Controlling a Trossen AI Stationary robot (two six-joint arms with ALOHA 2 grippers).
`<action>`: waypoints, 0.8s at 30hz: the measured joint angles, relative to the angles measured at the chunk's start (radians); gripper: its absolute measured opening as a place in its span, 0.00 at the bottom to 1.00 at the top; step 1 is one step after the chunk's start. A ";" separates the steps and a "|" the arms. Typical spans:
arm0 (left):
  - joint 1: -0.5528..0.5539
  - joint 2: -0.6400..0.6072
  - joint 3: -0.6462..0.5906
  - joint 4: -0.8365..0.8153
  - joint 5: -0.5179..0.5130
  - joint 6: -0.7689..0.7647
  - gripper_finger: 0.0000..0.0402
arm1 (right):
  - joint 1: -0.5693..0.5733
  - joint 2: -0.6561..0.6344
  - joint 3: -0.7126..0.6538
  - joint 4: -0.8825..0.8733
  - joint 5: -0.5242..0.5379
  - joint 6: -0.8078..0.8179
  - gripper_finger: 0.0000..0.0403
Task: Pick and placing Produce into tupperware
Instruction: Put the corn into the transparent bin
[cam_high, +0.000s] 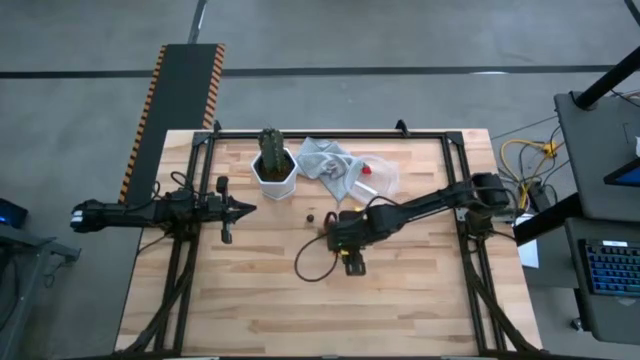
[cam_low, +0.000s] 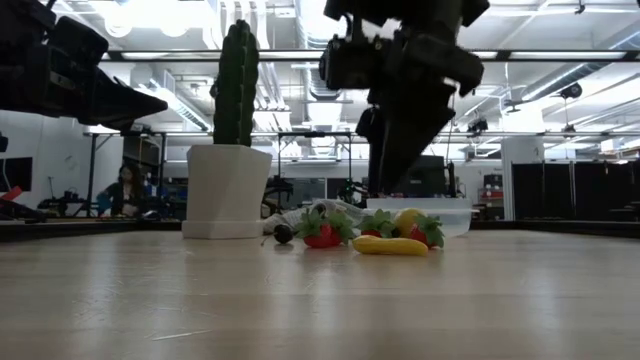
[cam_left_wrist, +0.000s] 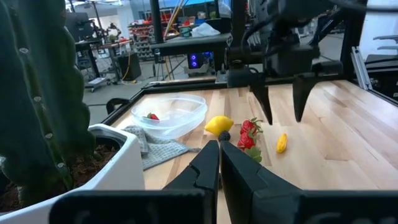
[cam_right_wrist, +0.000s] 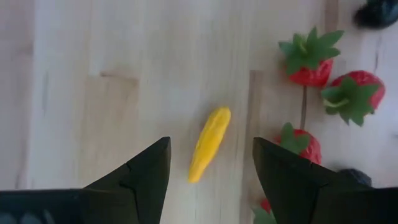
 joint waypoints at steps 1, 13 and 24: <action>0.000 0.000 0.000 0.000 0.000 0.000 0.00 | 0.001 0.012 0.009 -0.003 0.000 0.000 0.54; 0.000 -0.002 0.000 0.000 0.000 0.000 0.00 | 0.028 0.084 0.043 -0.023 -0.004 0.014 0.54; 0.000 -0.002 0.000 0.000 0.000 0.000 0.00 | 0.031 0.087 0.026 -0.025 0.017 0.025 0.54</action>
